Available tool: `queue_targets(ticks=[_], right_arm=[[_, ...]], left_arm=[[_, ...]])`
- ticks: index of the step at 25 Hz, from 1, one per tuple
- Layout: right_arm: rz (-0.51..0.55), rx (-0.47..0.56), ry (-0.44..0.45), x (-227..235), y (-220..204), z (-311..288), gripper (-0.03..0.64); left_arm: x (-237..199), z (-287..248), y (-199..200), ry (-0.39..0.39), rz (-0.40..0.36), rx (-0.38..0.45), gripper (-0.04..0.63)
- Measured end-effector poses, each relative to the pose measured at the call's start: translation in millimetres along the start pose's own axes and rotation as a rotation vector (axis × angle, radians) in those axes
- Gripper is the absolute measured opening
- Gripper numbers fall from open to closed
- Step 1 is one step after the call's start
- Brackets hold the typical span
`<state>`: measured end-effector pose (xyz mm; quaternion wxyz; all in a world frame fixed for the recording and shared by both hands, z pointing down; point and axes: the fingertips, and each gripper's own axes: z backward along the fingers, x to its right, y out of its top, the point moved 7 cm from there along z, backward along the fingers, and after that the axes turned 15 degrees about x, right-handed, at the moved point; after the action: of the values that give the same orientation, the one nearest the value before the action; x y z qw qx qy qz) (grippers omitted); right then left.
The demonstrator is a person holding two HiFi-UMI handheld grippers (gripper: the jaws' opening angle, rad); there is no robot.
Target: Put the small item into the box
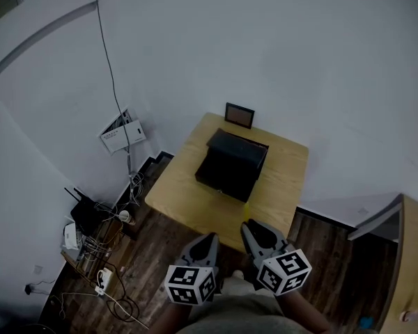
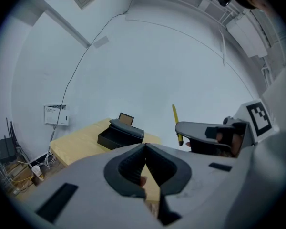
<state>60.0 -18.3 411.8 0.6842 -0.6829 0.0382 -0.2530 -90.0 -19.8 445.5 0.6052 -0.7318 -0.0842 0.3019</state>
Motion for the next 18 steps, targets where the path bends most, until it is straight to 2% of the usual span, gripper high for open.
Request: queue_targets(ticks=[8,18], right_arm=[[0.005,-0.03,0.081,47.8,22.4,-34.5,0.052],[-0.01,-0.062,0.11,94.1,12.9,-67.6,0.052]], left_arm=[[5.9,-49.5,9.3,0.089,0.022,0.021,0.003],[0.5,-78.3,-1.9,0.174,0.035,0.02,0.003]])
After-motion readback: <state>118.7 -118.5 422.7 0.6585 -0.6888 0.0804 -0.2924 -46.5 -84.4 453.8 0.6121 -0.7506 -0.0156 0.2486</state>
